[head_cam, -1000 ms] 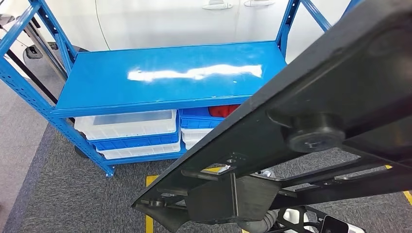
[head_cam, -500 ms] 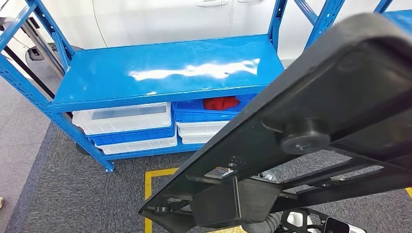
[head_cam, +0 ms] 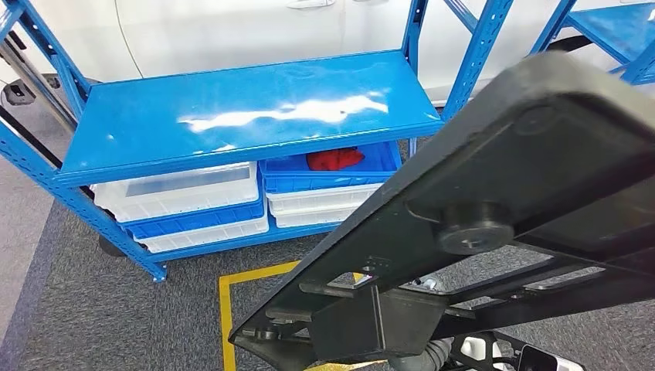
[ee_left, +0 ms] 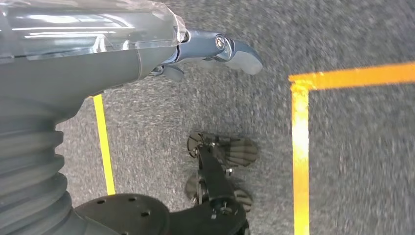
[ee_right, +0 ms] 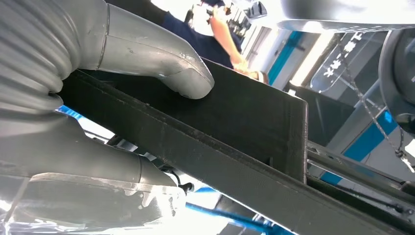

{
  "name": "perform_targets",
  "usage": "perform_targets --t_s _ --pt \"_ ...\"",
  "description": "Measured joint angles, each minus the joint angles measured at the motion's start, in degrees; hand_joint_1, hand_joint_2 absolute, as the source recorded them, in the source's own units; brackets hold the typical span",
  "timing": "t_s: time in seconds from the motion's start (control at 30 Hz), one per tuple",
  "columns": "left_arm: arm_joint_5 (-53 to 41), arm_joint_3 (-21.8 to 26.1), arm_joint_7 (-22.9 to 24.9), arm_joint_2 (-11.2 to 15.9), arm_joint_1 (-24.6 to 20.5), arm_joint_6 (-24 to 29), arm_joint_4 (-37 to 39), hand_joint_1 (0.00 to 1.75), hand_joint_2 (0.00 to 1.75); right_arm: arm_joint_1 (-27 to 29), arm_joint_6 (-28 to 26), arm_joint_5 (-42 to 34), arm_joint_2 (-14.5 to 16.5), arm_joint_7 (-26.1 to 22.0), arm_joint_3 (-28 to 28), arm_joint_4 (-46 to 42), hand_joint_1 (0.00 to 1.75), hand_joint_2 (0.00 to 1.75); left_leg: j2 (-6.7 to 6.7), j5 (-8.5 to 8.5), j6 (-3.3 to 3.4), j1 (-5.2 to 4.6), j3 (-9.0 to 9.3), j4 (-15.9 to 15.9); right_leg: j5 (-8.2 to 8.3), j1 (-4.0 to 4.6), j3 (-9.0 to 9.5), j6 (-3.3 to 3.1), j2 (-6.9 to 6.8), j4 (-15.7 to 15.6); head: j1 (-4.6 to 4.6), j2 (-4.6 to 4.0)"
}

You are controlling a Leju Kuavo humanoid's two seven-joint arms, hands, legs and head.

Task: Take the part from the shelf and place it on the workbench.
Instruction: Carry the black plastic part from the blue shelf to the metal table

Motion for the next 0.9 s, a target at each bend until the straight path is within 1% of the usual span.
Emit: perform_targets --t_s 0.03,0.07,0.13,0.17,0.2,0.23,0.27,0.3,0.33,0.37,0.4,0.43,0.47,0.5,0.53,0.57,0.6,0.63,0.67,0.7,0.73,0.77,0.8,0.83,0.87,0.9 --pt "-0.61 -0.13 -0.16 -0.01 0.01 -0.10 0.00 0.00 1.75 0.44 -1.04 0.84 -0.02 -0.01 0.01 -0.50 1.75 1.75 0.29 -0.18 -0.29 -0.14 -0.03 0.24 0.52 0.15 0.95 -0.32 -0.62 -2.09 0.00 0.00" --pt "-1.34 -0.33 -0.39 0.00 0.06 -0.21 0.00 0.00 1.75 0.99 -2.42 1.82 -0.04 -0.01 0.08 -1.20 1.75 1.75 0.59 -0.31 -0.60 -0.27 -0.06 0.39 0.47 0.31 1.14 -0.70 -0.82 -2.81 0.00 0.00" --pt "-2.88 -1.09 -0.91 0.08 0.10 -0.48 0.00 0.00 1.75 1.97 -6.09 3.91 -0.20 -0.01 0.65 -3.14 1.75 1.75 1.33 -0.45 -1.23 -0.31 -0.01 0.42 0.63 0.43 0.86 -1.42 0.24 -2.79 0.00 0.00" --pt "-3.48 -1.52 -1.13 0.15 0.06 -0.63 0.00 0.00 1.75 2.25 -7.89 4.82 -0.30 -0.01 1.20 -4.17 1.75 1.75 1.03 -0.84 -1.60 -0.19 -0.08 0.72 0.77 0.35 0.81 -1.78 0.74 -2.91 0.00 0.00" --pt "-4.00 -1.98 -1.30 0.21 0.01 -0.80 0.00 0.00 1.75 2.40 -9.62 5.71 -0.40 -0.01 1.87 -5.16 1.75 1.75 0.21 -1.74 -1.92 -0.04 -0.47 1.79 0.94 0.23 0.77 -2.15 1.23 -3.05 0.00 0.00" --pt "-4.45 -2.39 -1.40 0.30 -0.02 -0.94 0.00 0.00 1.75 2.48 -11.19 6.53 -0.51 -0.01 2.65 -6.02 1.75 1.75 -0.90 -3.26 -2.20 0.09 -1.39 4.03 1.10 0.08 0.75 -2.46 1.74 -3.18 0.00 0.00" --pt "-4.94 -2.77 -1.45 0.43 0.00 -1.06 0.00 0.00 1.75 2.55 -12.99 7.39 -0.72 -0.01 3.60 -6.84 1.75 1.75 -2.15 -5.28 -2.40 0.21 -2.90 7.53 1.19 0.04 0.66 -2.65 2.28 -3.20 0.00 0.00" --pt "-5.41 -3.15 -1.44 0.58 0.07 -1.14 0.00 0.00 1.75 2.61 -14.80 8.13 -1.02 -0.01 4.63 -7.53 1.75 1.75 -2.81 -7.26 -2.51 0.24 -4.74 11.65 1.25 0.06 0.57 -2.79 2.86 -3.20 0.00 0.00" --pt "-5.80 -3.54 -1.41 0.75 0.14 -1.16 0.00 0.00 1.75 2.72 -16.60 8.67 -1.44 -0.01 5.74 -8.16 1.75 1.75 -3.07 -8.62 -2.58 0.25 -6.44 15.32 1.30 0.11 0.50 -2.85 3.53 -3.18 0.00 0.00" --pt "-6.09 -3.91 -1.38 0.92 0.19 -1.16 0.00 0.00 1.75 2.84 -18.15 9.05 -1.94 -0.01 6.85 -8.75 1.75 1.75 -3.16 -8.90 -2.56 0.25 -7.43 17.33 1.34 0.17 0.47 -2.88 4.23 -3.16 0.00 0.00" --pt "-6.23 -4.22 -1.37 1.05 0.20 -1.16 0.00 0.00 1.75 2.93 -19.29 9.23 -2.40 -0.01 7.85 -9.26 1.75 1.75 -3.22 -7.93 -2.45 0.25 -7.30 16.94 1.35 0.20 0.50 -2.88 4.95 -3.12 0.00 0.00" --pt "-6.27 -4.46 -1.37 1.17 0.19 -1.16 0.00 0.00 1.75 2.98 -20.12 9.28 -2.80 -0.01 8.75 -9.71 1.75 1.75 -3.47 -5.97 -2.26 0.25 -6.09 14.26 1.35 0.23 0.57 -2.85 5.68 -3.06 0.00 0.00" --pt "-6.27 -4.60 -1.38 1.27 0.19 -1.10 0.00 0.00 1.75 2.96 -20.66 9.25 -3.11 -0.01 9.52 -10.11 1.75 1.75 -4.34 -3.60 -1.98 0.25 -4.20 10.09 1.36 0.23 0.63 -2.80 6.37 -3.01 0.00 0.00" --pt "-6.26 -4.65 -1.40 1.37 0.19 -0.96 0.00 0.00 1.75 2.84 -21.04 9.12 -3.33 -0.01 10.17 -10.40 1.75 1.75 -5.62 -1.86 -1.65 0.29 -2.37 6.01 1.36 0.32 0.63 -2.65 7.04 -2.91 0.00 0.00" --pt "-6.26 -4.67 -1.44 1.44 0.21 -0.80 0.00 0.00 1.75 2.68 -21.25 8.95 -3.49 -0.01 10.70 -10.57 1.75 1.75 -6.73 -0.86 -1.41 0.30 -1.01 2.95 1.42 0.33 0.49 -2.40 7.72 -2.82 0.00 0.00" --pt "-6.24 -4.68 -1.49 1.49 0.21 -0.62 0.00 0.00 1.75 2.52 -21.36 8.74 -3.62 -0.01 11.17 -10.65 1.75 1.75 -7.54 -0.55 -1.21 0.27 -0.30 1.26 1.53 0.26 0.27 -2.06 8.33 -2.76 0.00 0.00" --pt "-6.23 -4.68 -1.56 1.56 0.17 -0.48 0.00 0.00 1.75 2.39 -21.38 8.56 -3.72 -0.01 11.52 -10.67 1.75 1.75 -7.61 -0.74 -1.06 0.20 -0.09 0.76 1.68 0.16 0.04 -1.63 8.95 -2.77 0.00 0.00" --pt "-6.21 -4.70 -1.64 1.57 0.11 -0.40 0.00 0.00 1.75 2.32 -21.38 8.44 -3.80 -0.01 11.80 -10.70 1.75 1.75 -7.11 -0.63 -0.86 0.22 0.01 0.49 1.85 0.08 -0.18 -1.18 9.45 -2.85 0.00 0.00" --pt "-6.17 -4.73 -1.77 1.57 0.01 -0.33 0.00 0.00 1.75 2.30 -21.33 8.33 -3.90 -0.01 11.99 -10.76 1.75 1.75 -6.51 -0.40 -0.54 0.29 0.09 0.21 1.78 0.07 -0.34 -0.83 8.96 -2.71 0.00 0.00" --pt "-6.13 -4.76 -1.96 1.58 -0.05 -0.24 0.00 0.00 1.75 2.16 -21.20 8.20 -3.99 -0.01 12.12 -10.82 1.75 1.75 -5.86 -0.16 -0.16 0.40 0.19 -0.11 1.22 0.17 -0.75 -0.57 7.77 -1.99 0.01 0.00" --pt "-6.06 -4.79 -2.23 1.56 -0.05 -0.09 0.00 0.00 1.75 1.92 -20.91 8.07 -4.07 -0.01 12.20 -10.87 1.75 1.75 -5.13 0.06 0.18 0.51 0.25 -0.43 -0.02 0.28 -1.66 -0.37 6.16 -0.11 0.01 0.00" --pt "-5.96 -4.80 -2.51 1.57 0.01 0.09 0.00 0.00 1.75 1.68 -20.51 7.88 -4.15 -0.01 12.25 -10.87 1.75 1.75 -4.35 0.13 0.39 0.47 0.27 -0.55 -1.82 0.25 -3.13 -0.25 4.41 2.98 0.02 0.00" --pt "-5.85 -4.80 -2.72 1.60 0.10 0.27 0.00 0.00 1.75 1.42 -20.01 7.62 -4.23 -0.01 12.27 -10.81 1.75 1.75 -3.63 0.13 0.52 0.39 0.21 -0.55 -3.73 0.20 -4.98 -0.09 3.45 6.75 0.02 0.00" --pt "-5.74 -4.79 -2.82 1.62 0.16 0.42 0.00 0.00 1.75 1.24 -19.49 7.30 -4.30 -0.01 12.28 -10.70 1.75 1.75 -2.85 0.11 0.54 0.32 0.14 -0.51 -5.19 0.07 -6.77 0.09 3.05 10.42 0.02 0.00" --pt "-5.65 -4.79 -2.82 1.65 0.16 0.49 0.00 0.00 1.75 1.08 -19.03 6.92 -4.37 -0.01 12.28 -10.57 1.75 1.75 -2.11 0.08 0.53 0.27 0.09 -0.47 -5.69 -0.06 -7.86 0.23 2.88 12.71 0.02 0.00" --pt "-5.55 -4.78 -2.79 1.68 0.12 0.53 0.00 0.00 1.75 0.84 -18.51 6.43 -4.44 -0.01 12.28 -10.41 1.75 1.75 -1.40 0.02 0.47 0.24 0.06 -0.39 -5.08 -0.15 -7.85 0.33 2.72 12.80 0.02 0.00"
